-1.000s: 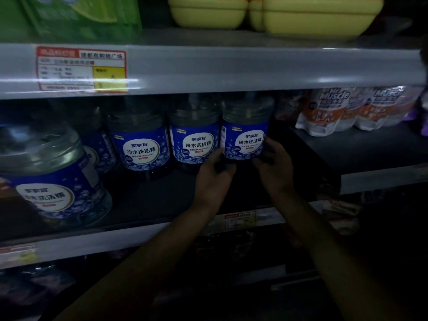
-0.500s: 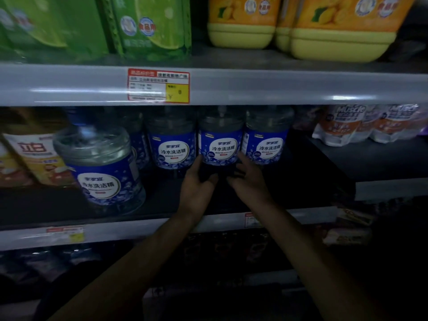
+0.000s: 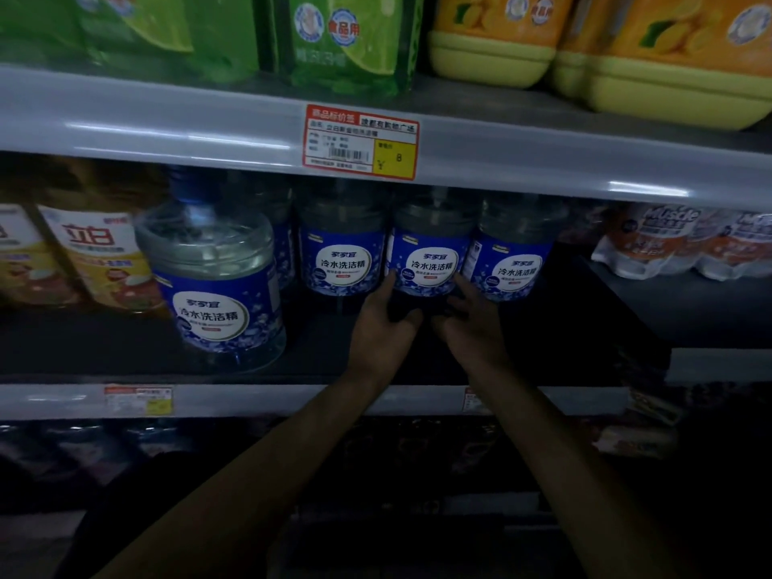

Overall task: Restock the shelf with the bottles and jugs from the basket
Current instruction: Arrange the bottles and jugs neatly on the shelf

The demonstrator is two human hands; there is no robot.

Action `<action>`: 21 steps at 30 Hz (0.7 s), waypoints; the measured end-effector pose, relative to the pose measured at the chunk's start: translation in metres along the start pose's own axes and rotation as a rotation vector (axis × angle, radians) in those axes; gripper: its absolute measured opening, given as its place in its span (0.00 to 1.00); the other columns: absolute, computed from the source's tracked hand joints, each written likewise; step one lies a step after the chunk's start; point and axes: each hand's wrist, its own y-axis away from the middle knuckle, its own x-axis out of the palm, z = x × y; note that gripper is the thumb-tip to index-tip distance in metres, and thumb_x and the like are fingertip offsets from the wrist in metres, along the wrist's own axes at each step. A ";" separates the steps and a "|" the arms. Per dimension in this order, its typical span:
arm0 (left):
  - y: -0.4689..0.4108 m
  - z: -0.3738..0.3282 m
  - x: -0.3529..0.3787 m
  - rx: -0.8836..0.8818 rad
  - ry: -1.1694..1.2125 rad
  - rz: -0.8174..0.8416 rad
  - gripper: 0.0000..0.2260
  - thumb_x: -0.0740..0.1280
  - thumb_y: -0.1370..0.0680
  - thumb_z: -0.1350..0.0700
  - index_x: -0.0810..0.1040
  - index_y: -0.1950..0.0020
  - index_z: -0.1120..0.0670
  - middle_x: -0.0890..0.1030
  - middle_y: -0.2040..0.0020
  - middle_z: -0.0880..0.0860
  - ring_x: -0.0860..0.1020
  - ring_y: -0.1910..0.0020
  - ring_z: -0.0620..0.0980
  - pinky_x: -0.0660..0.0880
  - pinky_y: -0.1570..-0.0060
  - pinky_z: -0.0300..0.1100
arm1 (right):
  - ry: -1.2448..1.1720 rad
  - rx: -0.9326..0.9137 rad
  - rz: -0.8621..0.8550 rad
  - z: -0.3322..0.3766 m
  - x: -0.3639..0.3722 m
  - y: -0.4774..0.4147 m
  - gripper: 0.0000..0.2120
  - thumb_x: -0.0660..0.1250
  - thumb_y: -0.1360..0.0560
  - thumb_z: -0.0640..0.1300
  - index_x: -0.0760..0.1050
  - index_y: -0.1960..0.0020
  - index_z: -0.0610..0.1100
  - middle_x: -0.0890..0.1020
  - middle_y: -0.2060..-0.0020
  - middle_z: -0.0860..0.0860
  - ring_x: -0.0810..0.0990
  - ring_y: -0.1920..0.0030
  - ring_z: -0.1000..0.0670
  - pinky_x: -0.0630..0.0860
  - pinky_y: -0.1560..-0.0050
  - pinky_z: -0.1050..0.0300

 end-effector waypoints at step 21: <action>0.022 0.004 -0.054 0.057 -0.339 -0.254 0.39 0.67 0.20 0.55 0.48 0.15 0.45 0.57 0.17 0.53 0.66 0.23 0.57 0.69 0.32 0.46 | 0.046 -0.147 0.254 0.006 0.068 0.001 0.35 0.62 0.23 0.27 0.66 0.23 0.55 0.73 0.28 0.47 0.74 0.30 0.49 0.72 0.42 0.68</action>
